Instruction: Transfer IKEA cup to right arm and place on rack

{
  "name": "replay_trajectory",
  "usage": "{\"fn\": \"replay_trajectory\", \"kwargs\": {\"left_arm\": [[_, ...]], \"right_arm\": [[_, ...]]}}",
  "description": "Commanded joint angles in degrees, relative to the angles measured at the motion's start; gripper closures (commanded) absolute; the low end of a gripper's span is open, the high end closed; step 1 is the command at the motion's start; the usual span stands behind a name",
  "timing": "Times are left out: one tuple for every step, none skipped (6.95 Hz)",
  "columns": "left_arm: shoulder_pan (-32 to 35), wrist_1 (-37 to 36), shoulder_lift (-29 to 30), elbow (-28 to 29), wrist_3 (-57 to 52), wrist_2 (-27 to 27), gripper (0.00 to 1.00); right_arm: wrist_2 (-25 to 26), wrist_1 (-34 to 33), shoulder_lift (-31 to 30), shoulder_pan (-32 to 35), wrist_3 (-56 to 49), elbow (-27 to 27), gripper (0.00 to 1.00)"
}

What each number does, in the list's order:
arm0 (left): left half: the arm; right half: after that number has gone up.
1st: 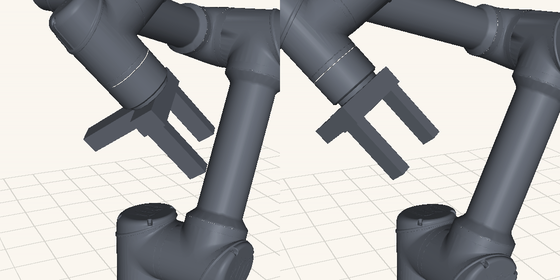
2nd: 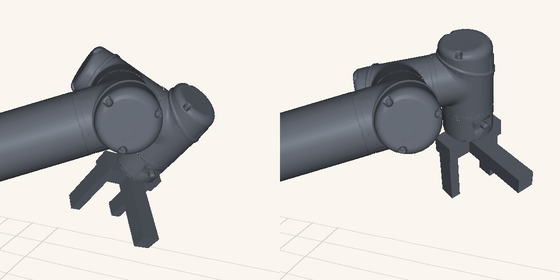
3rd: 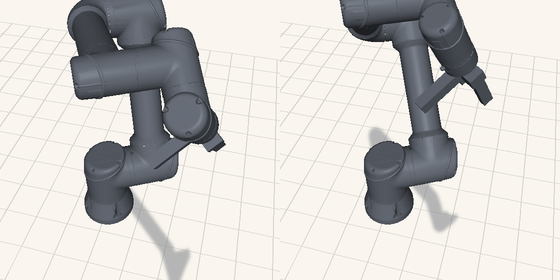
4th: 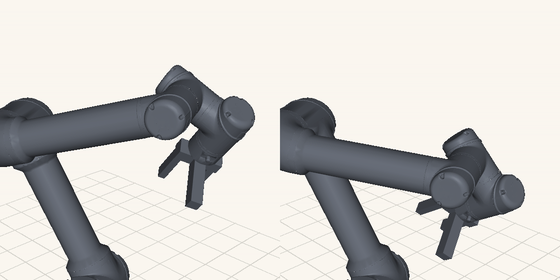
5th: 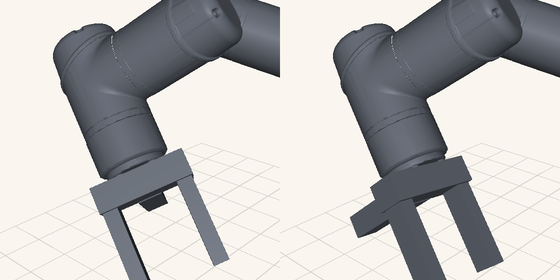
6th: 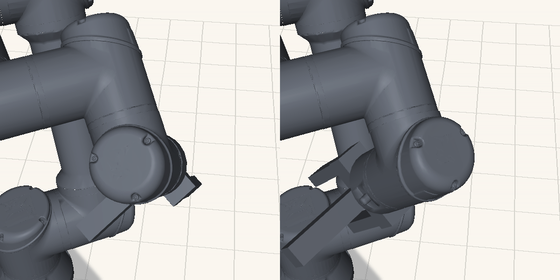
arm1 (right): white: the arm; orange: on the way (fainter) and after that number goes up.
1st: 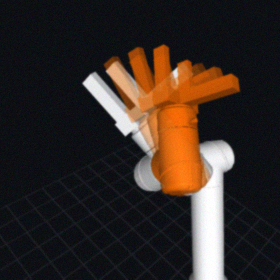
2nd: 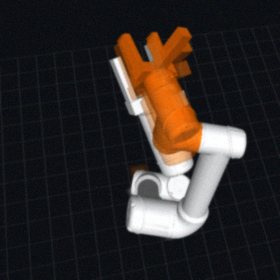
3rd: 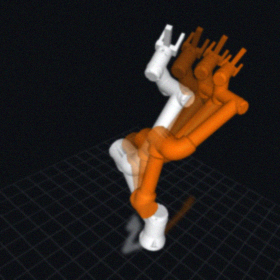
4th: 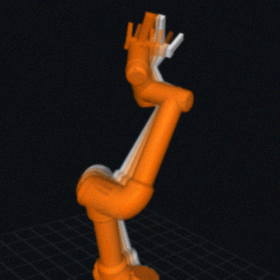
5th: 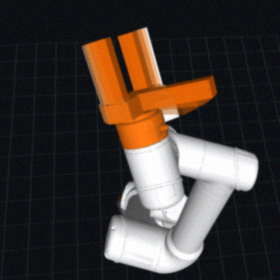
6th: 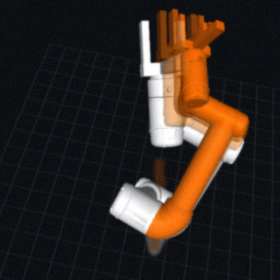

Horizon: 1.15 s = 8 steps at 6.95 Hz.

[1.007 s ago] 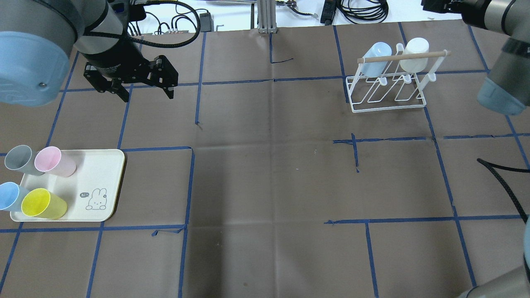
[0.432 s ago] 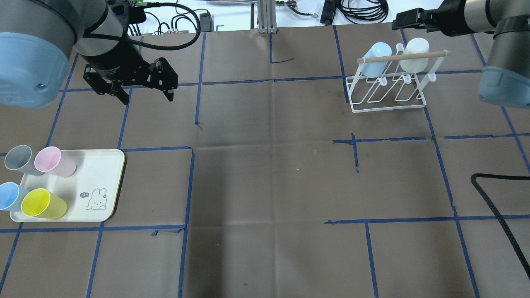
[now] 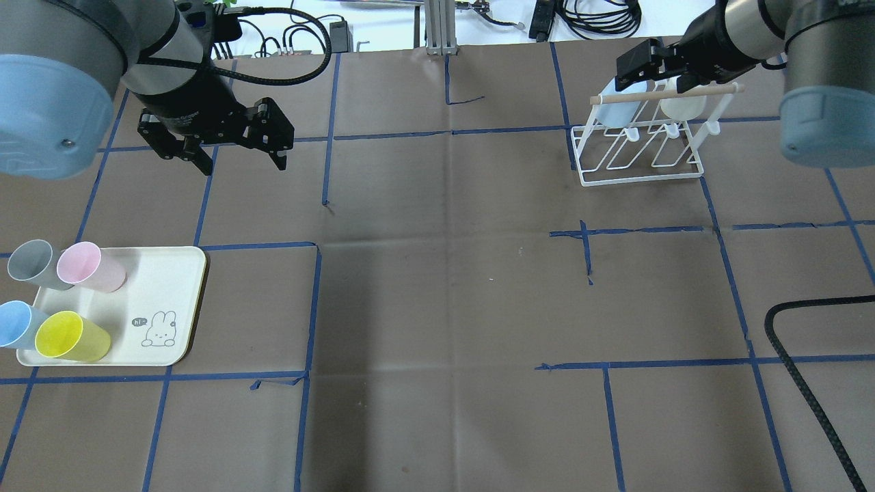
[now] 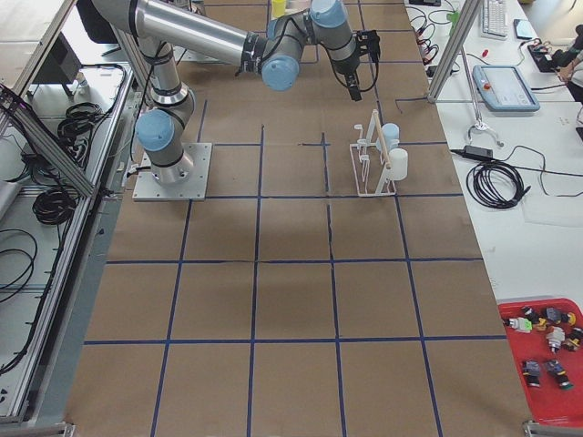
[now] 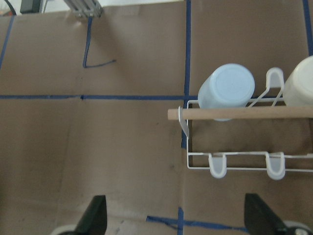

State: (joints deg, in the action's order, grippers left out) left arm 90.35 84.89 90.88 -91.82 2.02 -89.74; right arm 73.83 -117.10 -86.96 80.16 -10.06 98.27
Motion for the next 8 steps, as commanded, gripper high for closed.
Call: {"fn": "replay_trajectory", "kwargs": {"left_arm": [[0.0,0.54,-0.09,-0.11,0.0,0.0,0.0],[0.0,1.15,-0.09,0.06,0.0,0.0,0.0],[0.0,1.25,-0.09,0.15,0.0,0.0,0.0],[0.0,1.25,-0.09,0.24,0.0,0.0,0.0],[0.0,1.25,-0.09,0.24,0.0,0.09,0.0],[0.0,1.25,0.0,0.33,0.0,0.09,0.0],[0.0,1.16,0.0,0.33,0.0,0.09,0.0],[0.0,1.16,0.0,0.33,0.0,0.17,0.0]], "right_arm": [[0.61,20.0,-2.94,1.23,-0.31,-2.64,0.0],[2.44,24.94,-3.47,3.67,-0.22,-2.73,0.0],[8.98,25.51,-3.83,5.95,0.04,-3.6,0.0],[11.22,25.77,-5.31,8.24,1.95,-3.52,0.0],[11.42,27.52,-7.33,9.57,8.85,-3.0,0.0],[11.42,28.32,-7.52,10.62,10.66,-2.82,0.0],[12.29,27.72,-7.17,10.72,10.76,-2.73,0.0],[16.83,27.62,-7.0,10.72,10.76,-2.56,0.0]]}}
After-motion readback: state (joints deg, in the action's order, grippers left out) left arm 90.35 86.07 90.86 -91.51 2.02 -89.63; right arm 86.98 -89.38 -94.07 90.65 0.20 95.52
